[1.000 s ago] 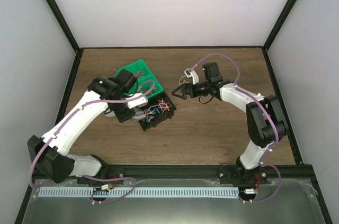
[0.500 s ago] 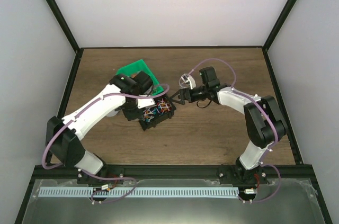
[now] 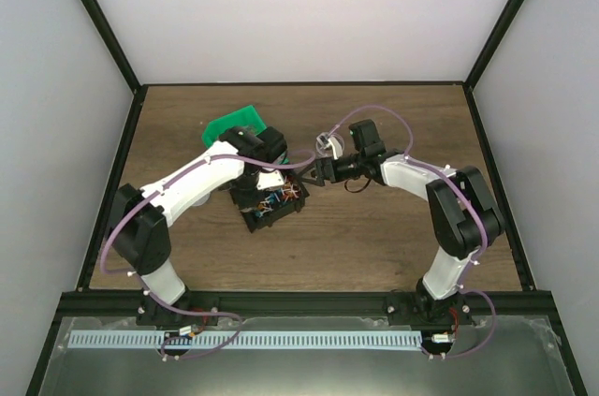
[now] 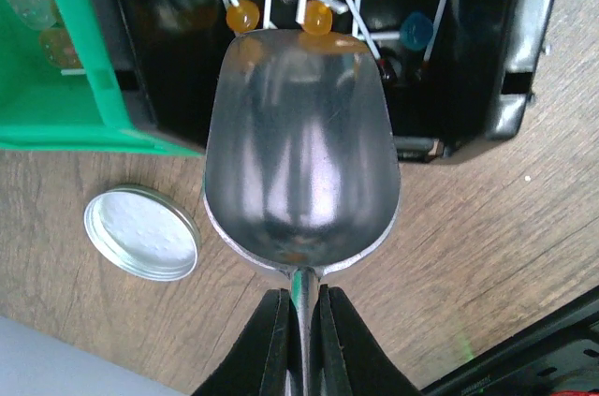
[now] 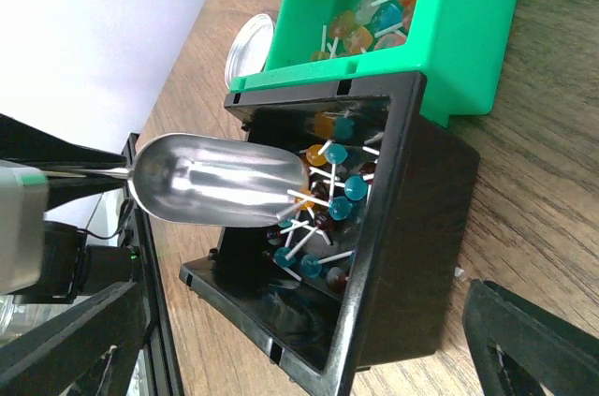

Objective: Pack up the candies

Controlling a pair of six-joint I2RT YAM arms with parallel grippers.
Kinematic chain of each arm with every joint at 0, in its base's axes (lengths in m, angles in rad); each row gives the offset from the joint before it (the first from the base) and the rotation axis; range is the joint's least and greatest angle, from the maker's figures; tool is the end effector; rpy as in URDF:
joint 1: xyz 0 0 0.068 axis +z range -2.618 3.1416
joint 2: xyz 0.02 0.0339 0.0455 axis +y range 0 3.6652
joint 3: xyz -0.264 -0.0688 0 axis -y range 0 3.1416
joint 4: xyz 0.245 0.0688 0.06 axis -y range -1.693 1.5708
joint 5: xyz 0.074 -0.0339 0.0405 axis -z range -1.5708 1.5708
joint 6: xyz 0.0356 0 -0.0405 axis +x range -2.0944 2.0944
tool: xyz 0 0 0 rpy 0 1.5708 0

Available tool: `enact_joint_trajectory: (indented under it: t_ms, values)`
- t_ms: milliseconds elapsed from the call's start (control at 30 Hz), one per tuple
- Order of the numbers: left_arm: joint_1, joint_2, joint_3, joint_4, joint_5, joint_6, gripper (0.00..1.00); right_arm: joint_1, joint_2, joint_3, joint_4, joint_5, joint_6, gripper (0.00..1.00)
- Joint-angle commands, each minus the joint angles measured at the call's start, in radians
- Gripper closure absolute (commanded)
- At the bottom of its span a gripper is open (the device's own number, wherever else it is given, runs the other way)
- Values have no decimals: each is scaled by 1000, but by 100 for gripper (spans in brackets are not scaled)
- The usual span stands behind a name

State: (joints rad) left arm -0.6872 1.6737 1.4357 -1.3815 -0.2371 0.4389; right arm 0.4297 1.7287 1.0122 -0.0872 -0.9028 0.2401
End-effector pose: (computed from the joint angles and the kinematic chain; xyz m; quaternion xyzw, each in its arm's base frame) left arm 0.2326 -0.1801 0.2682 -0.5323 -0.8379 -0.1203 0.0094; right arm 0.3087 0.1722 0.1894 -0.2415 0.8153 0.4927 0.1851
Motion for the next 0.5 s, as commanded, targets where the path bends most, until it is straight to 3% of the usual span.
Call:
enact_joint_trajectory:
  t_ms: [0,233,467]
  values:
    - [-4,40,29,-26,-3,-12,96,9,14,-6,27,-17,11,6]
    - [-3,43,-9,66,54,-19,96,11,24,-8,34,-21,16,12]
    - [3,-17,-145,220,107,-10,96,16,47,-4,42,-19,19,19]
